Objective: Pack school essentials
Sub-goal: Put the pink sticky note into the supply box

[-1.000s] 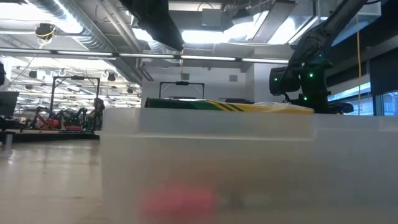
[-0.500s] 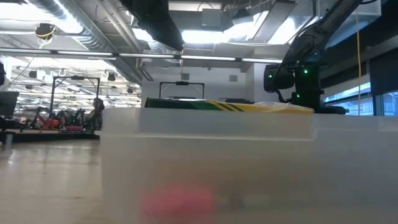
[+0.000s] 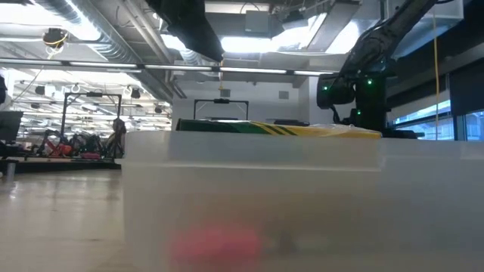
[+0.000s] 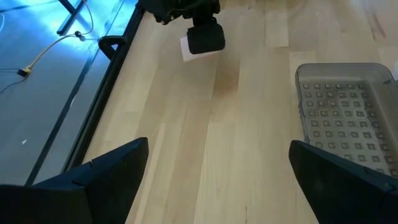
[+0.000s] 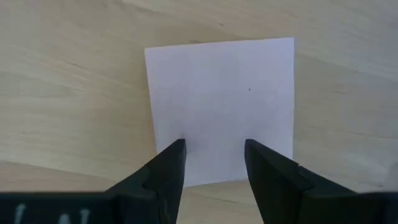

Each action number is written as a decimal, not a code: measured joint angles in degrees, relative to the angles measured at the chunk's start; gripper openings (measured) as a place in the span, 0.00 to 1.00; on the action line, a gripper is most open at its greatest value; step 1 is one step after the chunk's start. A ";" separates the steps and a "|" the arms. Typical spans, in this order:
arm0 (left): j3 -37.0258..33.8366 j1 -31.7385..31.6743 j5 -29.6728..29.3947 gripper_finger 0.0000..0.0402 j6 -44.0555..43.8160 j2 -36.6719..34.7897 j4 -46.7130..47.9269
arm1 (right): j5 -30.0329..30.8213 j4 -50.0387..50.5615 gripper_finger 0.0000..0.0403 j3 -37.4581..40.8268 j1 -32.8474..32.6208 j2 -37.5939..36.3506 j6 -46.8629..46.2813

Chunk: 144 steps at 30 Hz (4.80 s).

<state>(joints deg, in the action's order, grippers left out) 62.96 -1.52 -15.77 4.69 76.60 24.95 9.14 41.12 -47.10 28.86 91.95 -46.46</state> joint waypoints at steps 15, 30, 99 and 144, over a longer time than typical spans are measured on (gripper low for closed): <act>0.00 0.00 -0.02 0.95 0.00 0.00 0.00 | -1.89 1.05 0.48 -0.02 -0.02 -7.97 4.32; 0.00 0.00 -0.02 0.95 0.00 0.00 0.00 | 0.05 1.23 0.97 0.40 0.38 -8.29 11.04; 0.00 -0.02 0.00 0.95 0.00 -0.02 0.00 | -1.28 -6.10 0.99 3.35 5.16 -1.78 17.18; 0.00 -0.02 0.00 0.95 0.00 -0.02 -0.02 | -1.09 -7.14 0.86 3.39 4.18 -1.78 18.53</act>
<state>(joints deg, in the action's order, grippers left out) 62.96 -1.54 -15.77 4.69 76.58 24.93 8.05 33.98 -43.70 33.04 90.17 -27.92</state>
